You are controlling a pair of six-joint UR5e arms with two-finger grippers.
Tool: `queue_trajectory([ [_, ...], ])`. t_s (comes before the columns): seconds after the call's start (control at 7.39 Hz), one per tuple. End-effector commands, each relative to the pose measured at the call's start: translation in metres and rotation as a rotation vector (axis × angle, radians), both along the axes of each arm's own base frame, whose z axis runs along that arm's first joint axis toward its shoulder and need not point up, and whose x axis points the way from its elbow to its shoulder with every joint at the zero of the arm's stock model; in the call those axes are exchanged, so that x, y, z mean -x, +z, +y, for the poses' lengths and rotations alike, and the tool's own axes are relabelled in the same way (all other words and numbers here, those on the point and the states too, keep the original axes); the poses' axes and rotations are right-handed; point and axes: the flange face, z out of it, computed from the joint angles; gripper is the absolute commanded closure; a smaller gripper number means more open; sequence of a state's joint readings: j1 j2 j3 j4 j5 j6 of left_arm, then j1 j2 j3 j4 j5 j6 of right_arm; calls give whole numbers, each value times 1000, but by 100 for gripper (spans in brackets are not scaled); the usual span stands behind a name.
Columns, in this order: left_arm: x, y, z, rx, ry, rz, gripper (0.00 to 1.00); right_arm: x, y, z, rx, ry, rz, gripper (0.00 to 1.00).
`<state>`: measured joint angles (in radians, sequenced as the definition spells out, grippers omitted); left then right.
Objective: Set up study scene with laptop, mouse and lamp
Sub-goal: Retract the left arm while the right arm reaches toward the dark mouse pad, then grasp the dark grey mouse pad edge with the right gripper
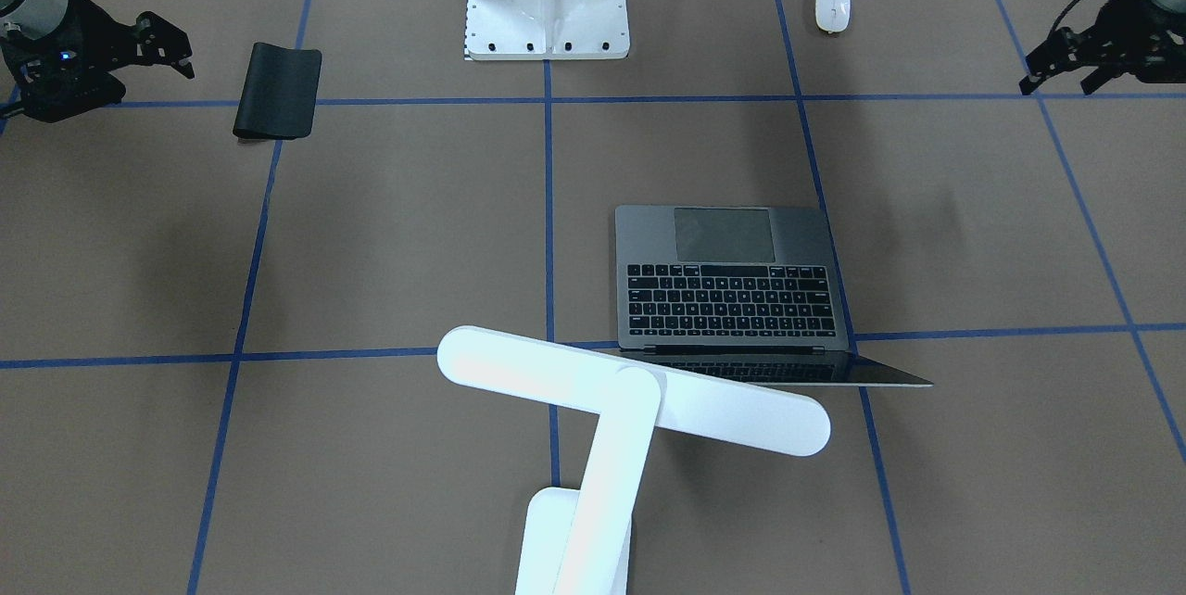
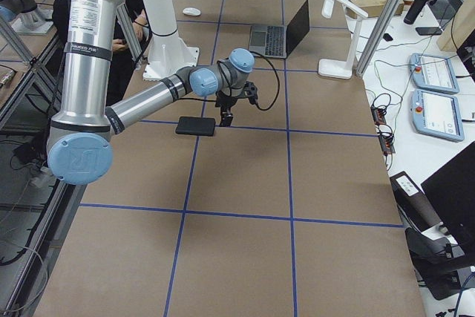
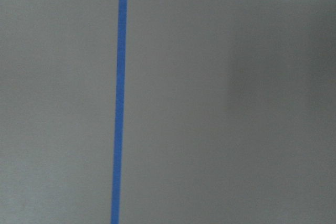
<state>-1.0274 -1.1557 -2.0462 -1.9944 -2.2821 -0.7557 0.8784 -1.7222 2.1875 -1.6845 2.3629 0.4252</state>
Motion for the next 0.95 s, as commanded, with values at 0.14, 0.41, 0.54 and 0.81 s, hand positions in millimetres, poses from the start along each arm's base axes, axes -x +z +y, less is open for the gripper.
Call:
queue_trajectory([
  [0.14, -55, -45, 23, -15, 23, 38, 0, 32, -1, 21, 88, 7, 48, 2],
  [0.41, -56, -48, 23, -43, 36, 57, 0, 45, 3, 31, 132, -3, 65, 2],
  [0.54, -61, -52, 26, -62, 51, 74, 0, 48, 11, 30, 147, -10, 74, 3],
  [0.81, -67, -55, 30, -80, 71, 92, 0, 59, 47, 23, 190, 11, 43, 3],
])
